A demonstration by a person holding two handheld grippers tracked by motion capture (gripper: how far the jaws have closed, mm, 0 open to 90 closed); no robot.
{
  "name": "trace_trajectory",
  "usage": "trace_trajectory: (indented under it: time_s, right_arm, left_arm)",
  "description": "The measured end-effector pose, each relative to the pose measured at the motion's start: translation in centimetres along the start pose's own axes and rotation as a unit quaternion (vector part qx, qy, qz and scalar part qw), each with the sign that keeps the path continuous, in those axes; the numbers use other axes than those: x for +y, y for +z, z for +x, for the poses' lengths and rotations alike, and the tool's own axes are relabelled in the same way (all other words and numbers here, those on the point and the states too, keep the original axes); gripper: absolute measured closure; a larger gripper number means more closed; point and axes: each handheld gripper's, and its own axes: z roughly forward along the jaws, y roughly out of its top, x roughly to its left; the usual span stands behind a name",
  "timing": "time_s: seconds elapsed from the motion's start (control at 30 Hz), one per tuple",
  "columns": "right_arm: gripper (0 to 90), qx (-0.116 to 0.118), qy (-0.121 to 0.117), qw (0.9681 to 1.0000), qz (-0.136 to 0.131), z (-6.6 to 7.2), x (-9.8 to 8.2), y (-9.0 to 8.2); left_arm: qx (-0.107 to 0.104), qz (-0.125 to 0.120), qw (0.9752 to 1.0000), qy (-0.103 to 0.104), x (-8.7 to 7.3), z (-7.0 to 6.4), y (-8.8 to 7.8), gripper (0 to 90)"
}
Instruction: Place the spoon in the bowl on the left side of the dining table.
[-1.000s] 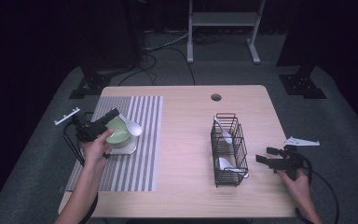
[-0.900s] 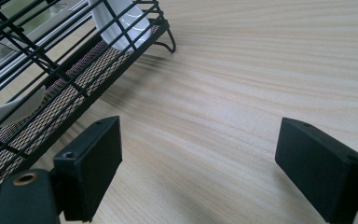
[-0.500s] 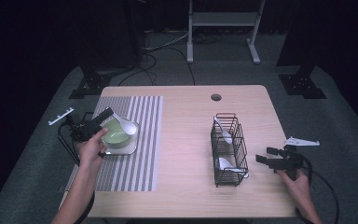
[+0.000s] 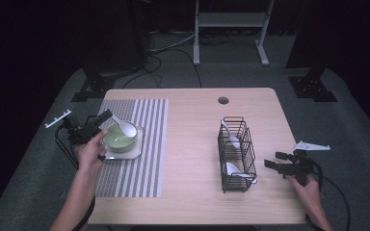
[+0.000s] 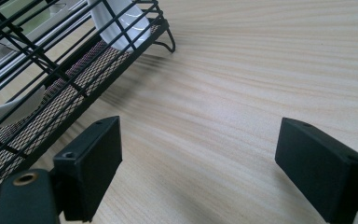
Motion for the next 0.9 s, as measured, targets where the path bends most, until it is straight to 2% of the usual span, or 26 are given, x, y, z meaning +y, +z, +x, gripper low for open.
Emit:
trace_trajectory:
  time_s: [0.37,0.9]
  right_arm:
    - [13.5,-0.001,0.0,1.0,0.0,0.0,0.0,0.0]
    - [13.5,-0.001,0.0,1.0,0.001,0.0,0.0,0.0]
  left_arm:
    - [0.013,-0.007,0.9999,-0.004,0.4,0.9,-0.5,85.1]
    - [0.024,-0.013,0.9996,-0.006,1.0,1.5,-0.7,85.1]
